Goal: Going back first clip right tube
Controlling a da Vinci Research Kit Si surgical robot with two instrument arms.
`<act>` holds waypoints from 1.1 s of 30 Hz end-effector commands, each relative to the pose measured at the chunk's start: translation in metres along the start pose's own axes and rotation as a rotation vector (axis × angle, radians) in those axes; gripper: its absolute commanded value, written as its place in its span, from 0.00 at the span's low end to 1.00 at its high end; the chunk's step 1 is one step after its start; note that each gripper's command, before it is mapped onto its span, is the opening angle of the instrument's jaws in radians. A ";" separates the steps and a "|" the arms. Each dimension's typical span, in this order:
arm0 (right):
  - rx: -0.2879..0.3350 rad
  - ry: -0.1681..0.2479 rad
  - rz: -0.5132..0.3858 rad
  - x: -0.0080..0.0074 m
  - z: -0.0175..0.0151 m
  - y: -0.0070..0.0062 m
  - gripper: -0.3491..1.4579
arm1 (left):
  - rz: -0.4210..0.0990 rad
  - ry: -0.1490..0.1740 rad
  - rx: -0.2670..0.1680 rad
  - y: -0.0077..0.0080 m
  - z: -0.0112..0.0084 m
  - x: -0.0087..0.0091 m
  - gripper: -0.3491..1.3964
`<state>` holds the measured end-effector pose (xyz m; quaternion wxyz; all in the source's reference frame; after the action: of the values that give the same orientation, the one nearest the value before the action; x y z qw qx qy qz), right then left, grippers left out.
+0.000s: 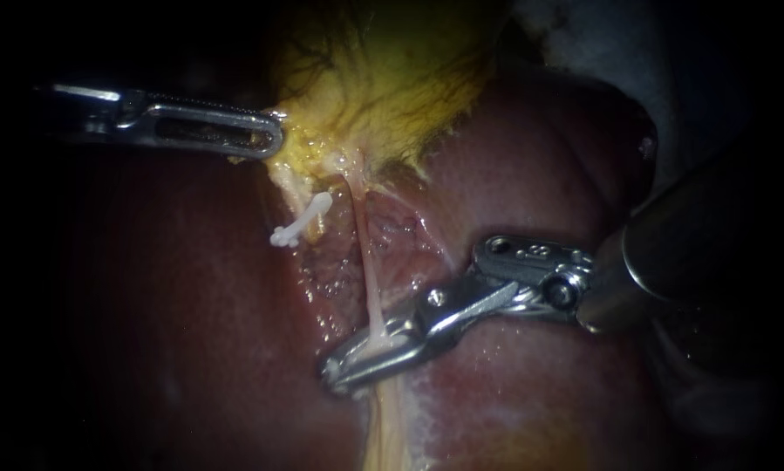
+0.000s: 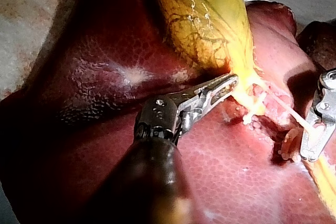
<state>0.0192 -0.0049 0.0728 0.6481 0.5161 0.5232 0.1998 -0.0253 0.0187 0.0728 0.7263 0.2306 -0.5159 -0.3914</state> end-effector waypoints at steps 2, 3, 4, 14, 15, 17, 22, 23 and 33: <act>0.000 0.000 0.000 0.0000 0.0000 0.0000 0.00 | 0.000 0.000 0.001 0.0000 0.0000 0.0000 0.00; 0.000 0.000 -0.001 -0.0001 0.0000 0.0000 0.00 | 0.000 0.000 0.001 0.0000 0.0000 0.0000 0.00; 0.000 0.000 -0.001 -0.0001 0.0001 0.0001 0.03 | 0.000 0.000 0.001 0.0000 0.0000 0.0000 0.00; -0.160 0.094 -0.077 -0.0008 0.0009 0.0010 0.49 | 0.000 0.000 0.001 -0.0001 0.0000 0.0000 0.00; -0.176 0.096 -0.092 -0.0008 0.0008 0.0010 0.49 | 0.000 0.001 0.002 -0.0001 0.0000 0.0000 0.00; -0.229 0.074 -0.141 -0.0008 0.0008 0.0011 0.50 | 0.000 0.001 0.002 -0.0001 0.0000 0.0000 0.00; -0.367 -0.046 -0.304 -0.0009 0.0000 0.0009 0.52 | 0.000 0.001 0.002 -0.0001 -0.0001 0.0000 0.00; -0.389 -0.067 -0.334 -0.0009 -0.0002 0.0008 0.52 | 0.000 0.001 0.002 -0.0001 -0.0001 0.0000 0.00; -0.556 -0.112 -0.505 0.0019 -0.0043 -0.0019 0.53 | 0.001 0.001 0.003 -0.0001 -0.0002 0.0001 0.00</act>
<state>0.0153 -0.0017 0.0700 0.8207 0.1762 0.5243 0.1432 -0.0251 0.0185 0.0726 0.7264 0.2316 -0.5161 -0.3905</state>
